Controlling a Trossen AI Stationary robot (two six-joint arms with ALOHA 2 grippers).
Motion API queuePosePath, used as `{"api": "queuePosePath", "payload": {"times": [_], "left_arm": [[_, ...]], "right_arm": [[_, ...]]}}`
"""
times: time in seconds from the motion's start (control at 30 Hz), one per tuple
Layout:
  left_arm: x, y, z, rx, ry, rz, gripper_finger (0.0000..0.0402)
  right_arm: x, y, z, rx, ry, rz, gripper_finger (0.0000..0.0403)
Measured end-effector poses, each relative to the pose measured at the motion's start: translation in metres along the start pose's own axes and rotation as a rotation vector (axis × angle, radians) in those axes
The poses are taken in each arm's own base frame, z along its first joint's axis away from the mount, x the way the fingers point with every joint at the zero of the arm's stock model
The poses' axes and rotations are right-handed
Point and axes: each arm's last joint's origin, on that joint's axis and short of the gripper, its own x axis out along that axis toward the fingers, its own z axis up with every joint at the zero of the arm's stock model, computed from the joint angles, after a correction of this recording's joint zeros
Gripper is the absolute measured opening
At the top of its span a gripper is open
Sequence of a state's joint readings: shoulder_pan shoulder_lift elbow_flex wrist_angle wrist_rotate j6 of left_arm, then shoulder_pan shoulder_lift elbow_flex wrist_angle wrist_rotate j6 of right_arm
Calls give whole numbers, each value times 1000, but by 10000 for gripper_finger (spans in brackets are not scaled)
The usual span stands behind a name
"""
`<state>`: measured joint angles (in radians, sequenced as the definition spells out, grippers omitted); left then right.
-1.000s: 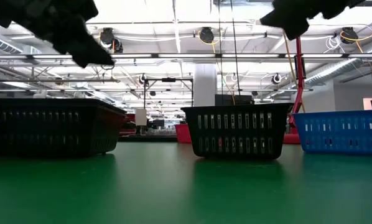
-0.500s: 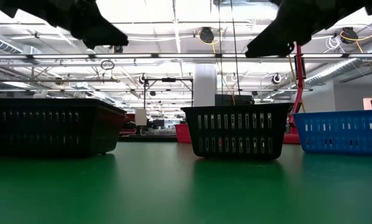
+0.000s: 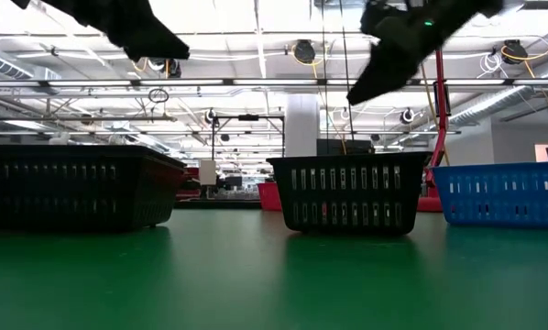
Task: Stack baskets by color
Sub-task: Stack the top red bin on the bottom stacked red bins
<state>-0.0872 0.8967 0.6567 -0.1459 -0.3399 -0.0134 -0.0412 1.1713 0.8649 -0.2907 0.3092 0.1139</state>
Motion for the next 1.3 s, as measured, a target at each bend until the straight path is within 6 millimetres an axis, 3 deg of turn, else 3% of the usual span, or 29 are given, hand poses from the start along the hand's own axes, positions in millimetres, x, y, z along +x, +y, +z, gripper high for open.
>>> {"api": "queuePosePath", "payload": {"times": [0.2, 0.33, 0.7, 1.0, 1.3], "left_arm": [[0, 0, -6, -12, 59, 0, 113], [0, 0, -7, -15, 65, 1, 113], [-1, 0, -11, 13, 110, 2, 113], [-2, 1, -18, 14, 176, 6, 113], [-2, 1, -18, 21, 185, 1, 113]], "right_arm": [[26, -29, 34, -143, 87, -87, 166], [52, -50, 61, -142, 101, -140, 166], [118, -105, 117, -295, 192, -50, 166], [149, -143, 117, -591, 183, 14, 166], [167, -186, 100, -595, 161, 32, 166]]}}
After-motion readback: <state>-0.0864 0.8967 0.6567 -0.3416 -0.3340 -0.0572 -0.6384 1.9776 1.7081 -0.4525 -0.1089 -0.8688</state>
